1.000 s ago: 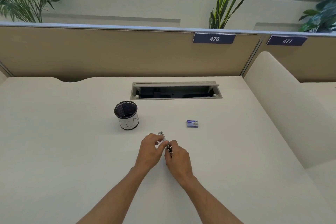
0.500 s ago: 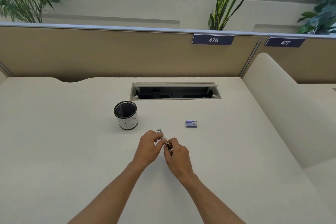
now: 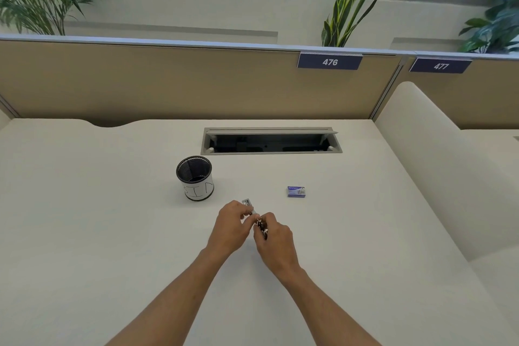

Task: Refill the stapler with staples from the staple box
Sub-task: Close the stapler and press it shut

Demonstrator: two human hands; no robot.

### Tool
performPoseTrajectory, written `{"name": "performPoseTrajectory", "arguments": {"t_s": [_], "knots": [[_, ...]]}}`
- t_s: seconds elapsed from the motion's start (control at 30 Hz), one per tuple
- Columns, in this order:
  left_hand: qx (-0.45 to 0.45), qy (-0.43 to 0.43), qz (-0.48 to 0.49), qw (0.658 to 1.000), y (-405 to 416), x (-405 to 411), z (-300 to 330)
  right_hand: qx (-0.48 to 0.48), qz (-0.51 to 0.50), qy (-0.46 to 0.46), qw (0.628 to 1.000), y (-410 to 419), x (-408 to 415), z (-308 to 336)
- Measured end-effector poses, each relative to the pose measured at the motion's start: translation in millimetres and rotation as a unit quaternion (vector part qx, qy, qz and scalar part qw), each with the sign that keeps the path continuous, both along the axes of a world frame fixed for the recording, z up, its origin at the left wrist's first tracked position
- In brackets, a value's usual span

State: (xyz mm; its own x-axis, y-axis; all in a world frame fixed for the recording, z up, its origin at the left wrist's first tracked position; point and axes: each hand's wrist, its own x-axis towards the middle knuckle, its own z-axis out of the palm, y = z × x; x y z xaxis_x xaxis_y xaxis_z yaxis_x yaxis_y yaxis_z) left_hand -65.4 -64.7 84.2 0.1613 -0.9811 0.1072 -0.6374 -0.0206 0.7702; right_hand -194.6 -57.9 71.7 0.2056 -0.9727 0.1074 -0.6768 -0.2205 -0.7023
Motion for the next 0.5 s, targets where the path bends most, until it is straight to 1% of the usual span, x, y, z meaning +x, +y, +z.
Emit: {"name": "performPoseTrajectory", "arguments": {"t_s": [0.23, 0.3, 0.37, 0.5], "knots": [[0.002, -0.043, -0.013, 0.999, 1.0, 0.9, -7.3, -0.005, 0.003, 0.007, 1.000, 0.5, -0.2, -1.9], [0.006, -0.041, -0.008, 0.999, 0.9, 0.4, -8.0, -0.010, 0.006, 0.011, 1.000, 0.9, -0.3, -2.1], [0.020, -0.014, 0.011, 1.000, 0.3, 0.6, -7.9, -0.013, 0.008, 0.012, 1.000, 1.7, 0.1, -1.9], [0.058, 0.085, 0.057, 0.993, 0.5, 0.9, -6.9, -0.018, 0.010, 0.017, 1.000, 1.3, -0.3, -0.5]]}}
